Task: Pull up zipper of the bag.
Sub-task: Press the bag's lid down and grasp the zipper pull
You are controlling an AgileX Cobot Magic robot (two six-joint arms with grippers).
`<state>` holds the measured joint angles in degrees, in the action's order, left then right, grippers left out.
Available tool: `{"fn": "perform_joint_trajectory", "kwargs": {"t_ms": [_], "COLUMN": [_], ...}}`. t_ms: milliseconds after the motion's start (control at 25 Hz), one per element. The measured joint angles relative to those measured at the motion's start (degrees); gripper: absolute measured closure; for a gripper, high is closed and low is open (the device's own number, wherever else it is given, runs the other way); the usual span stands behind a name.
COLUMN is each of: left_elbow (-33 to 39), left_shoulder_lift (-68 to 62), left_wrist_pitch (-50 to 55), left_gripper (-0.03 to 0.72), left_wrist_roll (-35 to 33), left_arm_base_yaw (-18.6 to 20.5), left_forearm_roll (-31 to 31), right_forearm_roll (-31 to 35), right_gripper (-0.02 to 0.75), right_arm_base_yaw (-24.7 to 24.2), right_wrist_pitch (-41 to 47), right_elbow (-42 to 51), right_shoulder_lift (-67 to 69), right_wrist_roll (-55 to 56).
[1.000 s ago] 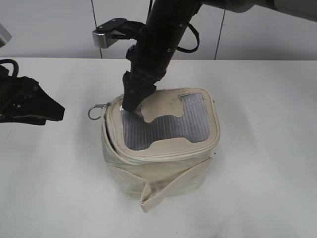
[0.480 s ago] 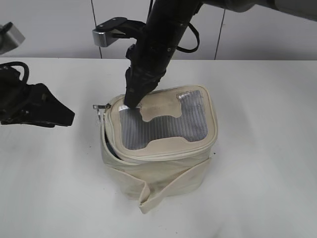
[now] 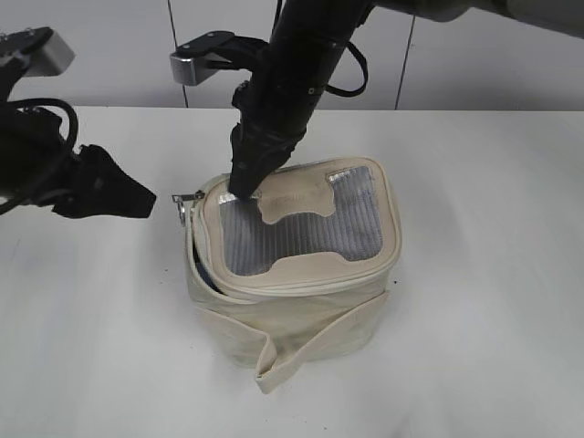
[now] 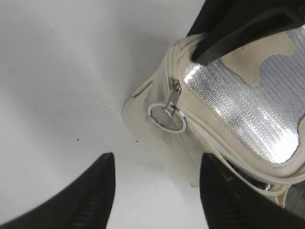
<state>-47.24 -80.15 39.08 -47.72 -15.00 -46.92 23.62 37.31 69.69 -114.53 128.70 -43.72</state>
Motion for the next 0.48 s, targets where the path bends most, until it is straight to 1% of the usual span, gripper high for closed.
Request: {"fn": "perform_joint_trajectory", "kwargs": {"t_ms": [200,280,480], "left_elbow": [-4.07,-5.83,-9.34], "left_shoulder_lift": [-3.0,-5.17,-9.91], "left_wrist_pitch": [2.45,4.25,6.75], "left_gripper": [0.217,0.206,0.198], "left_wrist_roll": [-4.21,-4.49,-4.54], "left_arm_base_yaw": [-0.05,-0.33,-2.8], "left_forearm_roll": [-0.07,-0.11,0.2], "right_forearm_roll": [-0.06,-0.06,-0.06], "right_gripper": [0.665,0.665,0.666], "right_arm_base_yaw": [0.0,0.0,0.0], "right_wrist_pitch": [0.06,0.06,0.06], "right_elbow": [0.0,0.06,0.17], "right_shoulder_lift": [-0.17,-0.21,-0.28], "right_wrist_roll": [0.17,0.19,0.3]}}
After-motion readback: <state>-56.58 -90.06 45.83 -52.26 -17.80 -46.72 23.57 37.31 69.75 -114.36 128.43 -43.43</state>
